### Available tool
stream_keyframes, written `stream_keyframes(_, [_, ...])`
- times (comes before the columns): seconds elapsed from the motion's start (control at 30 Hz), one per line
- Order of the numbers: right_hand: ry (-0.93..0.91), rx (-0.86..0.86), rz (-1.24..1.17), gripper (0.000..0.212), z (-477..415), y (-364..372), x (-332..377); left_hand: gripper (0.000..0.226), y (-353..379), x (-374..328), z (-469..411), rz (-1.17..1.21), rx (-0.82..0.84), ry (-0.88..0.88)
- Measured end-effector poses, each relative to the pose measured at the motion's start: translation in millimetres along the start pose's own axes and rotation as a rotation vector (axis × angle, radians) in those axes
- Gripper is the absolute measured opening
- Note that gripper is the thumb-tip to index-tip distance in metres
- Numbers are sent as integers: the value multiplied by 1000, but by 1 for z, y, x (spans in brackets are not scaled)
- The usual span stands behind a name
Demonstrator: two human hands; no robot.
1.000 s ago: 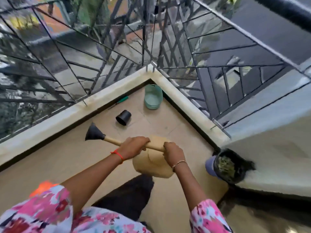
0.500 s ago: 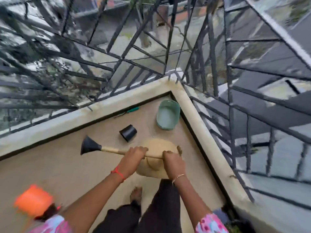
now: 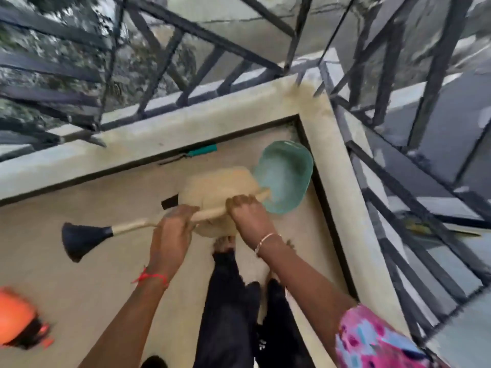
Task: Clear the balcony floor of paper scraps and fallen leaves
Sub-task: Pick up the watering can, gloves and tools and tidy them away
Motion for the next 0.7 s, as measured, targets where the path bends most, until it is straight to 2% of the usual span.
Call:
stream_keyframes(0.1, [-12,-78,-73,17,-20,6,-13,32,3,4,-23,-23,16,-2])
stream_keyframes(0.17, [-36,-132,-157,30,-25,7,-16,31,-1,6,-29,-21,7,-14])
stream_keyframes(0.23, [-67,-203,-386,44,-19,7,-20,30,-5,8,-27,-43,-7,-33])
stream_keyframes(0.3, [0,-287,-717,50,-4,8,-41,31,-8,9,-22,-57,0,-39])
stream_keyframes(0.37, [254,-479,-1080,46,17,18,-75,31,-7,10,-18,-51,17,-30])
stream_keyframes(0.43, [730,-586,-1383,47,33,61,-116,31,-3,11,-15,-34,20,-30])
stream_keyframes(0.5, [1148,-409,-1637,51,38,118,-141,32,2,14,-14,-12,22,-50])
stream_keyframes(0.53, [1251,-318,-1780,46,35,146,-148,33,7,16,-16,-6,25,-60])
stream_keyframes(0.57, [1265,-256,-1959,37,25,167,-150,33,11,18,-20,-2,26,-67])
stream_keyframes(0.6, [1236,-221,-2099,37,16,184,-149,32,17,22,-24,-5,33,-70])
stream_keyframes(0.7, [1159,-244,-2209,47,-14,218,-151,31,32,30,-34,-41,41,-68])
Point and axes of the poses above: each hand's wrist, its own z-axis away from the middle knuckle, its own y-axis out of the palm, x = y × z, the point moved 6 cm from there along -z, towards the middle knuckle, and after that the axes turned 15 degrees about x, right-handed, at the moved point
